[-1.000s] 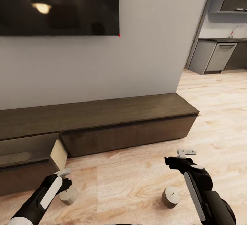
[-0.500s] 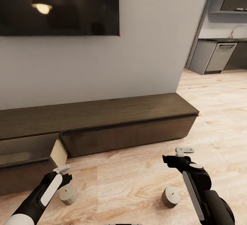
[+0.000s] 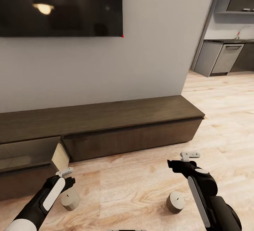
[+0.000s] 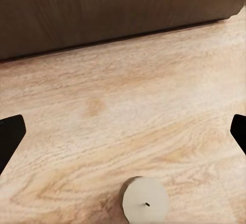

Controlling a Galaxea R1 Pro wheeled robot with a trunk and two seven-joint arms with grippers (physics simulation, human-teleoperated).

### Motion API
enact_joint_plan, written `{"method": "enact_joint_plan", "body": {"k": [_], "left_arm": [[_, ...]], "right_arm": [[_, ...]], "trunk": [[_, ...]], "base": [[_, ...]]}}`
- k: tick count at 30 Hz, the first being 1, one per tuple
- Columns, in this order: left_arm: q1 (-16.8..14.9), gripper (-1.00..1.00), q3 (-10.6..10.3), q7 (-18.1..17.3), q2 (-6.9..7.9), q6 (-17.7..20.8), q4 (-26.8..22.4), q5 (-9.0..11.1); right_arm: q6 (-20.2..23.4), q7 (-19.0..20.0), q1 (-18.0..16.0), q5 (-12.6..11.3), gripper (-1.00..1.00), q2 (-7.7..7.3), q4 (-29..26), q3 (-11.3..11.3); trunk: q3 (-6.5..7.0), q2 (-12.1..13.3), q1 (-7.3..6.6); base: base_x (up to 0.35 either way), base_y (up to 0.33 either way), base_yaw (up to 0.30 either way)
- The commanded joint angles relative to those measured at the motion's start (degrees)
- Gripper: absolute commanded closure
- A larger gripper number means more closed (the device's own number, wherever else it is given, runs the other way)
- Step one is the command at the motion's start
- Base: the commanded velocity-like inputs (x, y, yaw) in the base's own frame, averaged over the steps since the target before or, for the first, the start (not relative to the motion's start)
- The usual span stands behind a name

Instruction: Place each of the two pumpkins and all three candles from the living room inside a cabinet in the living room (use any cabinet), then make sure every cabinet is closed, and position the cauldron so it is next to a table in the living room.

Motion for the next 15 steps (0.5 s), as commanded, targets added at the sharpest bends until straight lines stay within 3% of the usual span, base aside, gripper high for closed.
{"method": "enact_joint_plan", "body": {"k": [1,10,15], "left_arm": [[-0.06,-1.00,-0.02,0.04,-0.07,-0.16,-0.33,-0.02],[-0.25,-1.00,-0.16,-1.74,-0.24,-0.90,-0.68,-0.36],[-0.19,-1.00,-0.18,-2.77,-0.22,-1.54,-0.48,-0.28]], "right_arm": [[-0.03,-0.03,0.07,0.00,-1.00,0.03,0.00,-0.05],[-0.27,-0.12,0.37,0.00,-1.00,0.14,0.00,-0.21],[-0.30,-0.12,0.40,0.00,-1.00,0.15,0.00,-0.22]], "trunk": [[0.00,0.00,0.00],[0.00,0.00,0.00],[0.00,0.00,0.00]], "base": [[0.027,0.023,0.000],[0.156,0.140,0.000],[0.060,0.053,0.000]]}}
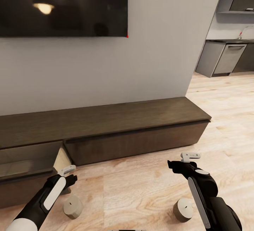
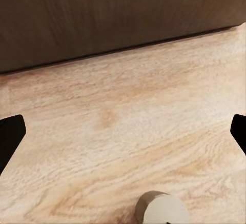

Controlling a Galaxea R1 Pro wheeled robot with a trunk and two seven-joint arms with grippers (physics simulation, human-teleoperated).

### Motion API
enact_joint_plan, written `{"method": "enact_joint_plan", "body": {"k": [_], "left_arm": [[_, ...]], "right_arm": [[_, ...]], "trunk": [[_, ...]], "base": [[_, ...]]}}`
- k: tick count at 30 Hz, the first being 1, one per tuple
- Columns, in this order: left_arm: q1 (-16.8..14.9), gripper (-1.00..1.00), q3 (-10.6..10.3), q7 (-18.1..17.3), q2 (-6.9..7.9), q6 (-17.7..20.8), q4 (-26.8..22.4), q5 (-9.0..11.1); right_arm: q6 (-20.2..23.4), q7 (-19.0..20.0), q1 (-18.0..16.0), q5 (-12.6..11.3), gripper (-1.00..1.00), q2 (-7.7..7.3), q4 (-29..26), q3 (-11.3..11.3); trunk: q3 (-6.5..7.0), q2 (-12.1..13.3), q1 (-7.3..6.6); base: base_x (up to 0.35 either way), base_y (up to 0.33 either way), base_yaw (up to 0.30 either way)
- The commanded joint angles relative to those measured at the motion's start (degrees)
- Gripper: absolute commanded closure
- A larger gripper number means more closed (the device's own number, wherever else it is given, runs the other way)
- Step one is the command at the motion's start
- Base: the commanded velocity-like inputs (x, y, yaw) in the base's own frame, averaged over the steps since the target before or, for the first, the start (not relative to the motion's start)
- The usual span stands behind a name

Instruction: Place each of the two pumpkins and all three candles from the living room inside a cabinet in the living room (use any cabinet), then make sure every cabinet is closed, and position the cauldron so it is next to a table in the living room.

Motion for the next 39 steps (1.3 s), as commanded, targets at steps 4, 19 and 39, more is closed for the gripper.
{"method": "enact_joint_plan", "body": {"k": [4,19,39], "left_arm": [[0.30,-1.00,0.06,-3.96,0.38,-0.23,1.13,-0.53],[0.28,-1.00,-0.05,-5.37,0.43,-2.64,4.61,-0.62],[-2.72,-1.00,-0.34,-6.49,0.52,-5.27,9.64,-0.97]], "right_arm": [[-0.01,0.00,0.01,0.00,-1.00,-0.06,0.00,0.00],[-0.01,0.00,0.01,0.02,-1.00,-0.09,0.00,0.00],[-0.01,0.09,0.09,0.06,-1.00,-0.09,0.00,-0.09]], "trunk": [[0.00,0.00,0.00],[-0.89,-0.05,0.10],[-5.32,-0.32,0.62]], "base": [[0.014,0.012,0.000],[0.001,0.001,0.000],[0.000,0.000,0.000]]}}
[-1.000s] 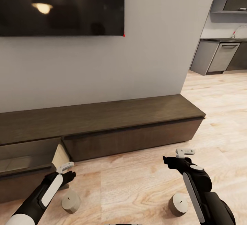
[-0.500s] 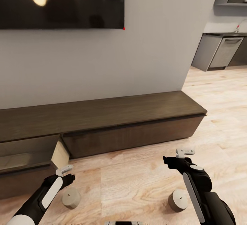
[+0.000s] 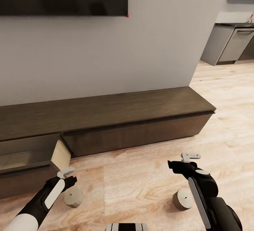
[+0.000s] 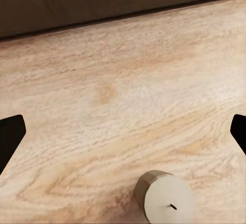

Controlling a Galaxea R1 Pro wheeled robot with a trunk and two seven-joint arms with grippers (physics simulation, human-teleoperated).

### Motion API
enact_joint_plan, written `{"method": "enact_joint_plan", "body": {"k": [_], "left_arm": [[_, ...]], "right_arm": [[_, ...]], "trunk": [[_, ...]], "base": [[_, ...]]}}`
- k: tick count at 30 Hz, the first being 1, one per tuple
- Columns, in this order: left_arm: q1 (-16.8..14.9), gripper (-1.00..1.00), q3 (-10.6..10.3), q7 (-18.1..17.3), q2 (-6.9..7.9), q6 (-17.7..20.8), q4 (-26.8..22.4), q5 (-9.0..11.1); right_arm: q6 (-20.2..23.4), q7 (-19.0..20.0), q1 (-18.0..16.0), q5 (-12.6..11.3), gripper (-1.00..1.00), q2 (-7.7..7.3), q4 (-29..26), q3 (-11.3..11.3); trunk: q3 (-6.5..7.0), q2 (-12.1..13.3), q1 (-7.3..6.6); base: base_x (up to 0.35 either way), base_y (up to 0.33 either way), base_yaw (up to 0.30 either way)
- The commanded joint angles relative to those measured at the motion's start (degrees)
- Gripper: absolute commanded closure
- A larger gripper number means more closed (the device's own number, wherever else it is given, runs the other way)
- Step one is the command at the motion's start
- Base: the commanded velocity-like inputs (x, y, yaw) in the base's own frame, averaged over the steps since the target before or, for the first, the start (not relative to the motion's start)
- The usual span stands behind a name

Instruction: Place each of the two pumpkins and all three candles from the living room inside a cabinet in the living room (use any cabinet), then make sure every cabinet is closed, and position the cauldron so it is next to a table in the living room.

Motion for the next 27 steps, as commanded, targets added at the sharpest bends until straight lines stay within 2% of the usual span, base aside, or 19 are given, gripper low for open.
{"method": "enact_joint_plan", "body": {"k": [1,17,27], "left_arm": [[-0.04,-1.00,-0.01,-0.03,0.00,-0.04,0.09,-0.01],[-0.24,-1.00,0.10,-5.10,0.21,-1.95,0.43,-0.02],[-0.18,-1.00,0.54,-7.11,1.56,-2.22,0.49,0.02]], "right_arm": [[0.00,0.00,0.00,-0.01,-1.00,0.00,0.00,0.00],[0.00,0.09,0.01,0.03,-1.00,-0.06,0.00,0.00],[0.00,0.09,0.01,0.03,-1.00,-0.09,0.00,-0.05]], "trunk": [[-0.23,-0.02,0.02],[-3.77,-0.23,0.44],[-5.99,-0.36,0.69]], "base": [[0.000,0.000,0.000],[0.000,0.000,0.000],[0.000,0.000,0.000]]}}
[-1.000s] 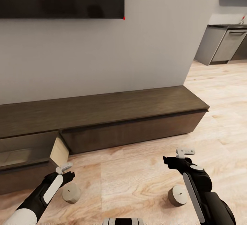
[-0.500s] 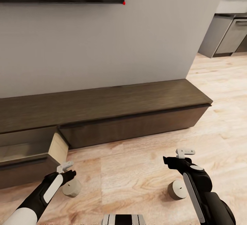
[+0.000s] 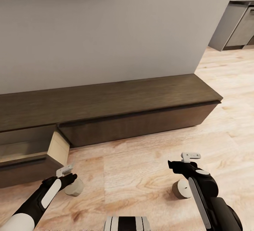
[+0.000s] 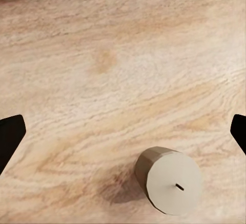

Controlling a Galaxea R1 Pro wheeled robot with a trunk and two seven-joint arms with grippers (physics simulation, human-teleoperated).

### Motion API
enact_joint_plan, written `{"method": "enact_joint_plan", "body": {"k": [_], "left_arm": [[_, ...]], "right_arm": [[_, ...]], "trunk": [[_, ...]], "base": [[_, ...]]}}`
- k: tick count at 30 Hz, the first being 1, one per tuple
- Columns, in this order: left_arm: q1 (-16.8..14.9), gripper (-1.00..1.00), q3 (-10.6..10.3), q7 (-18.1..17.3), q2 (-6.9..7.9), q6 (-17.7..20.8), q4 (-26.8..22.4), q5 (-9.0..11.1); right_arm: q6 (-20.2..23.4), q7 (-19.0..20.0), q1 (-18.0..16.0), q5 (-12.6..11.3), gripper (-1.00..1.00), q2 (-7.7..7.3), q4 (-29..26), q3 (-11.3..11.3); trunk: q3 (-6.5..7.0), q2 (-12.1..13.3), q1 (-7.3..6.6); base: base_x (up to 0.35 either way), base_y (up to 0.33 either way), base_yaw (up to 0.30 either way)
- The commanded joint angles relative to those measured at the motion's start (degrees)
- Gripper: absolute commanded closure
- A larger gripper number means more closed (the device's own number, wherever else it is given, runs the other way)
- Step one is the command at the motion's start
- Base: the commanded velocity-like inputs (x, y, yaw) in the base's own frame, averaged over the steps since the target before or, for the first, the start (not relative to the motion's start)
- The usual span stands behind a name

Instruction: Place each of the two pumpkins and all three candles from the living room inside a cabinet in the living room (use any cabinet), then make sure every cabinet is closed, and position the cauldron so it is next to a table in the living room.

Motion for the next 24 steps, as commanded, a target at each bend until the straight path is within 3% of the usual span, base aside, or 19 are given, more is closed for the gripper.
{"method": "enact_joint_plan", "body": {"k": [1,7,20,24], "left_arm": [[0.00,-1.00,0.01,-0.03,0.04,0.00,0.01,0.01],[-0.06,-1.00,0.04,-0.13,0.45,-0.08,0.01,0.08],[-1.18,-1.00,0.12,-0.17,0.83,-1.66,0.03,0.38],[-1.25,-1.00,0.13,-0.21,1.06,-1.65,0.03,0.53]], "right_arm": [[0.00,0.00,0.00,0.00,-1.00,0.00,0.00,-0.01],[0.00,0.00,0.00,0.00,-1.00,-0.02,0.00,-0.07],[0.00,0.08,0.00,0.00,-1.00,-0.09,0.00,-0.27],[0.00,0.09,-0.02,0.00,-1.00,-0.15,0.00,-0.41]], "trunk": [[-0.23,-0.02,0.02],[-1.56,-0.10,0.18],[-1.56,-0.10,0.18],[-2.44,-0.15,0.28]], "base": [[0.000,0.000,0.000],[0.000,0.000,0.000],[0.000,0.000,0.000],[0.000,0.000,0.000]]}}
